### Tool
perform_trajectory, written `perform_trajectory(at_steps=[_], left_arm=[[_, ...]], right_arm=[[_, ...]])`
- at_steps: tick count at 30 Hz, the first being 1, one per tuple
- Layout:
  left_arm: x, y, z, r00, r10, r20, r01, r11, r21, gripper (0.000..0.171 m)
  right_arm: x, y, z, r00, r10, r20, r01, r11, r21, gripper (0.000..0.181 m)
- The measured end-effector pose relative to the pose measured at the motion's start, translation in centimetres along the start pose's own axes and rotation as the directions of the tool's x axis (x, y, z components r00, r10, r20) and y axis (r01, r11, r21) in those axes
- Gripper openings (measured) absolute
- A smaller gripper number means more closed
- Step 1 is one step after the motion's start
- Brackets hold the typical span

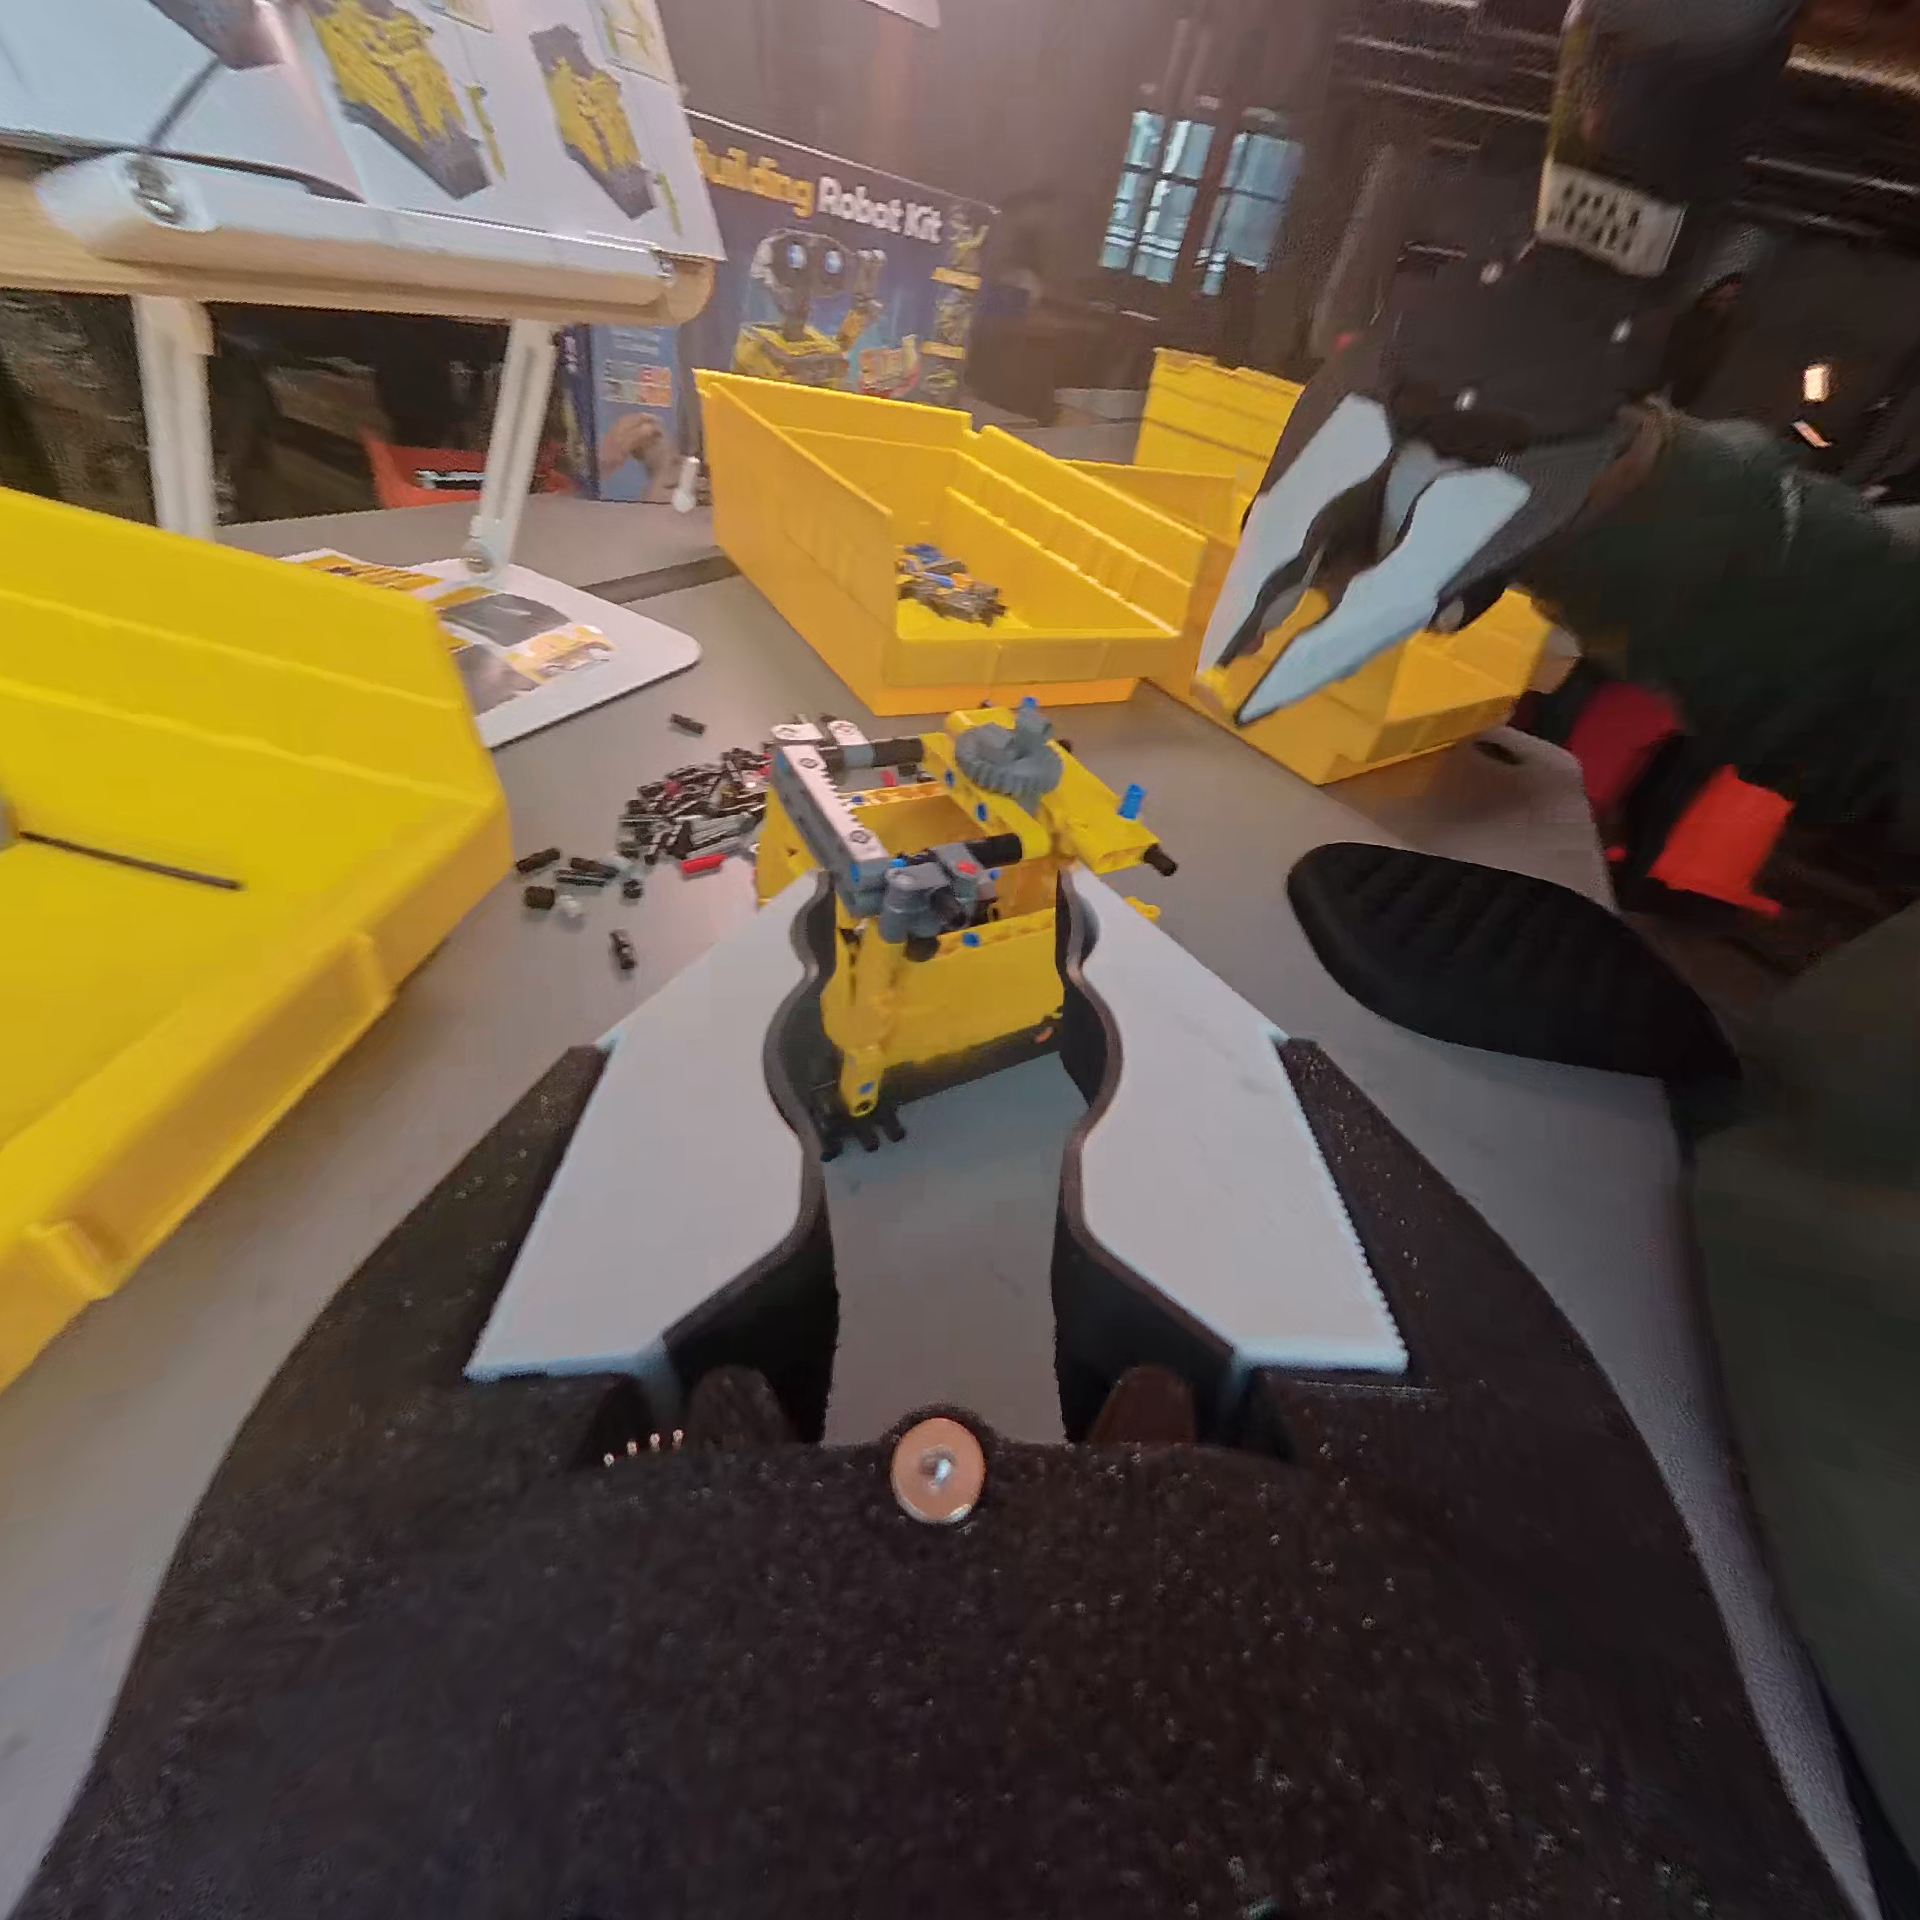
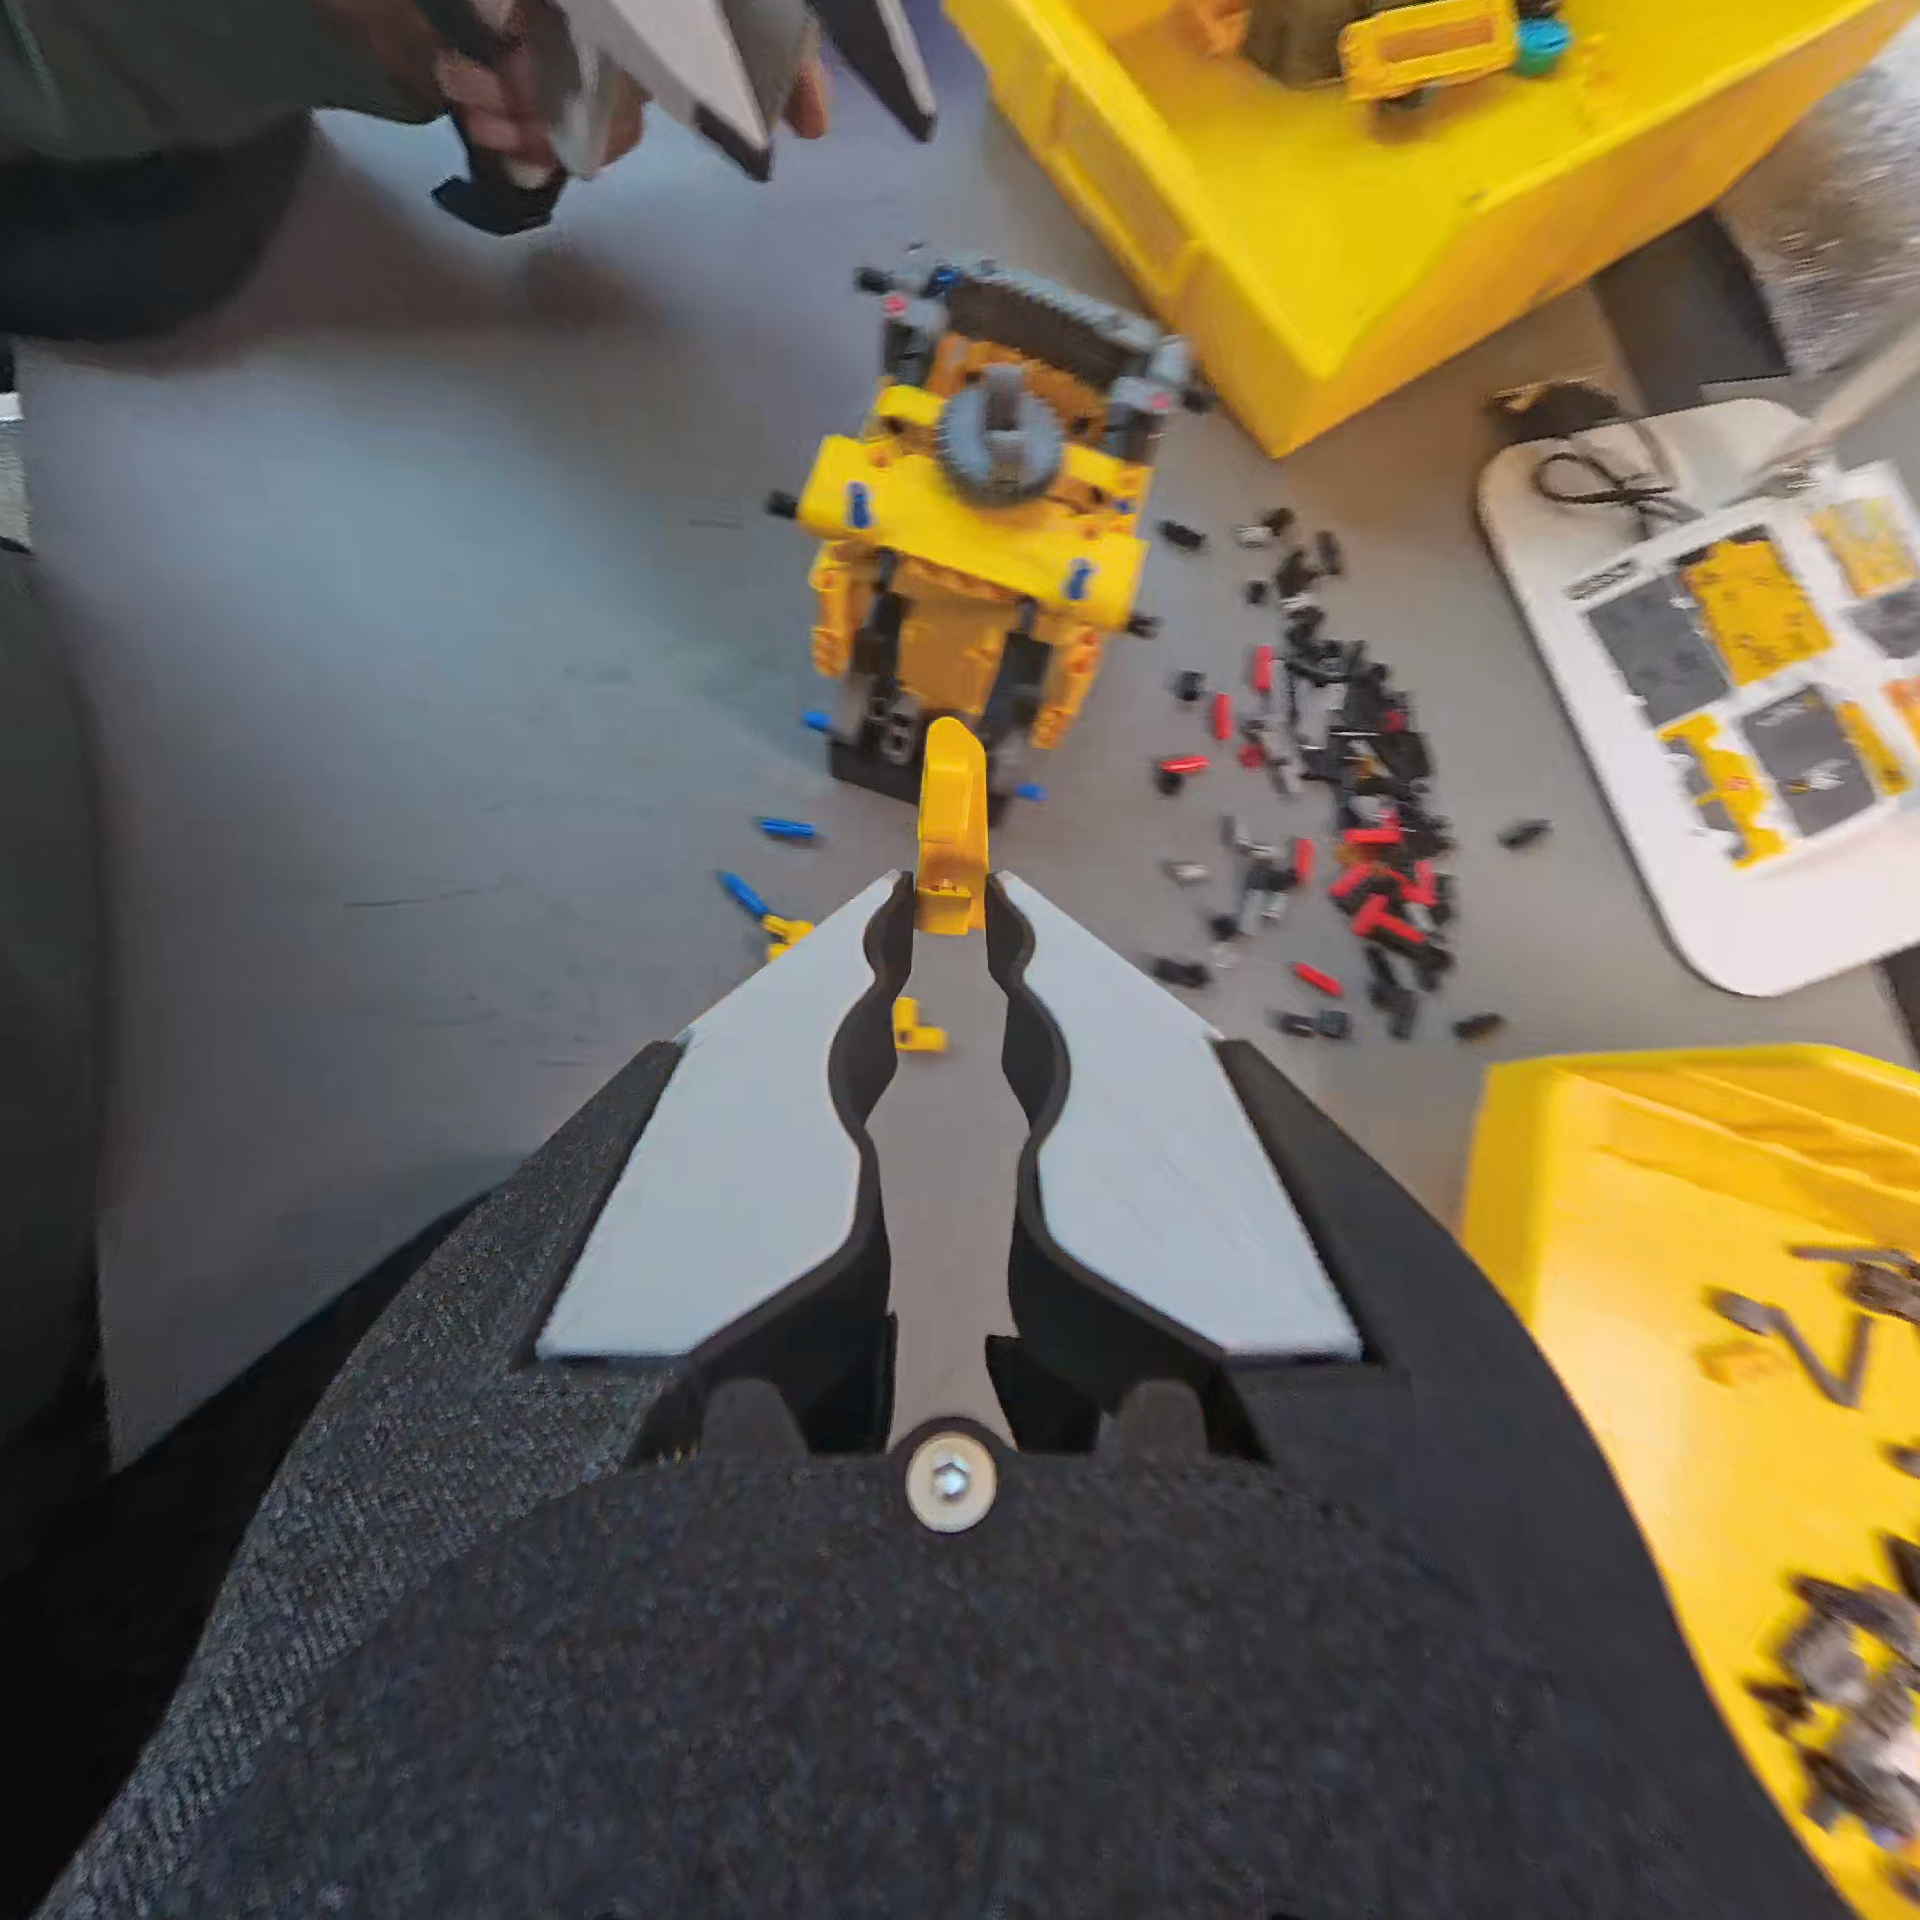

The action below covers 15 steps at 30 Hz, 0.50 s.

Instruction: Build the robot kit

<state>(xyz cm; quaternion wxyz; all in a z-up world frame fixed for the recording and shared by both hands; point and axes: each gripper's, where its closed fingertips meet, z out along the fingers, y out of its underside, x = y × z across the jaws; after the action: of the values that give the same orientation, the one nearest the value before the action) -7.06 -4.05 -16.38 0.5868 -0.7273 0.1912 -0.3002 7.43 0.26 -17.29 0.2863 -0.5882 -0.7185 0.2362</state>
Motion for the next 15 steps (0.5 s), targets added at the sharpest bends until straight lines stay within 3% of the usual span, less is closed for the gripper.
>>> perform_trajectory(at_steps=[3, 7, 11, 15], left_arm=[[1.0, 0.6, 0.5, 0.999, 0.019, -0.040, -0.020, 0.999, -0.027, 0.039], [1.5, 2.2, 1.4, 0.997, 0.041, -0.060, -0.047, 0.994, -0.102, 0.035], [1.8, 3.1, 1.8, 0.996, 0.046, -0.078, -0.057, 0.988, -0.146, 0.032], [2.1, 3.6, 1.7, 0.994, 0.059, -0.091, -0.074, 0.981, -0.179, 0.032]], right_arm=[[-6.0, 0.0, 4.9, 0.994, 0.034, 0.101, -0.033, 0.999, -0.011, 0.012], [-9.2, -1.2, 10.4, 0.995, -0.031, 0.091, 0.034, 0.999, -0.029, 0.012], [-9.2, -2.2, 13.4, 0.998, -0.052, 0.040, 0.055, 0.996, -0.075, 0.010], [-9.1, -2.3, 14.2, 0.998, -0.045, 0.044, 0.049, 0.994, -0.097, 0.010]])
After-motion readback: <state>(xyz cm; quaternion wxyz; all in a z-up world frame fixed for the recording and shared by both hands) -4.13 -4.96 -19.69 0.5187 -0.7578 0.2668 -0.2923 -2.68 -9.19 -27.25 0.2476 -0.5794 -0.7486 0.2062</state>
